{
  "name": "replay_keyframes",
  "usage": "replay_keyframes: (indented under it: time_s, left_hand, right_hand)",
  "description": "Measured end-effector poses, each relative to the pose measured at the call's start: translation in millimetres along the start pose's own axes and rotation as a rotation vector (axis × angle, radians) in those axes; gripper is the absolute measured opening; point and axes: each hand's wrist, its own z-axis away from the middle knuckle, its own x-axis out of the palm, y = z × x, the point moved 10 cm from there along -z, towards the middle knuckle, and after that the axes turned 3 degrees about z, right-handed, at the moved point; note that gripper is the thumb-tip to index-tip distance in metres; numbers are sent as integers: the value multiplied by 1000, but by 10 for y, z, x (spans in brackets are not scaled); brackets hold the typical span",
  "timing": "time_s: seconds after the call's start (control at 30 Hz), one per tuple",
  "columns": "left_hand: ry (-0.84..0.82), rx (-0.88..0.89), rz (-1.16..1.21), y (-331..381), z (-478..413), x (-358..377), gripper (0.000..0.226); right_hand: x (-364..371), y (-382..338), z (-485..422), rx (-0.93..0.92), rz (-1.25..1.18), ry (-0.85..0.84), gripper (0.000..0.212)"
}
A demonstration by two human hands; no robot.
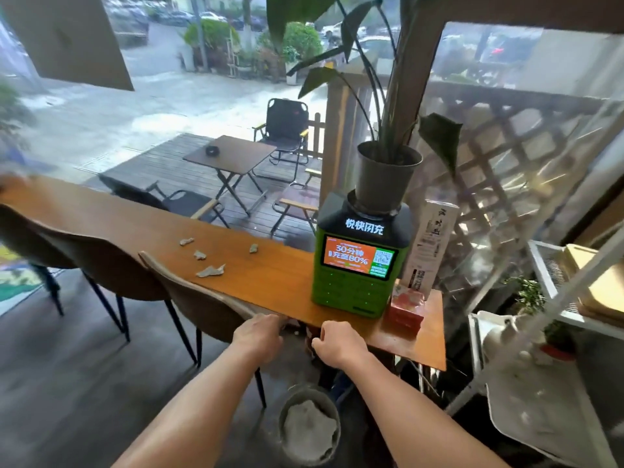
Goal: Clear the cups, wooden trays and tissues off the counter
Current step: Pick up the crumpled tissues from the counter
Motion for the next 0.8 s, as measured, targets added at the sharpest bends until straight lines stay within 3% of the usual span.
replay_keyframes:
  time_s: [0.13, 0.23, 0.33, 0.53, 0.8]
  left_hand:
    - [-17, -64, -12, -168, -173, -131, 11]
    - [-2, -107, 0, -248, -285, -229, 19]
    - [27, -139, 16, -304, -389, -302, 13]
    - [19, -174, 9, -465, -522, -283, 22]
    - [49, -126, 6, -791, -739, -457, 21]
  right_hand:
    - [-62, -139, -290, -46, 17, -28, 25]
    - [-148, -238, -465, -94, 58, -30, 20]
    - [-131, -331, -606, -127, 67, -58, 18]
    - [42, -524, -880, -157, 112, -121, 25]
    - [137, -1102, -1217, -170, 162, -153, 24]
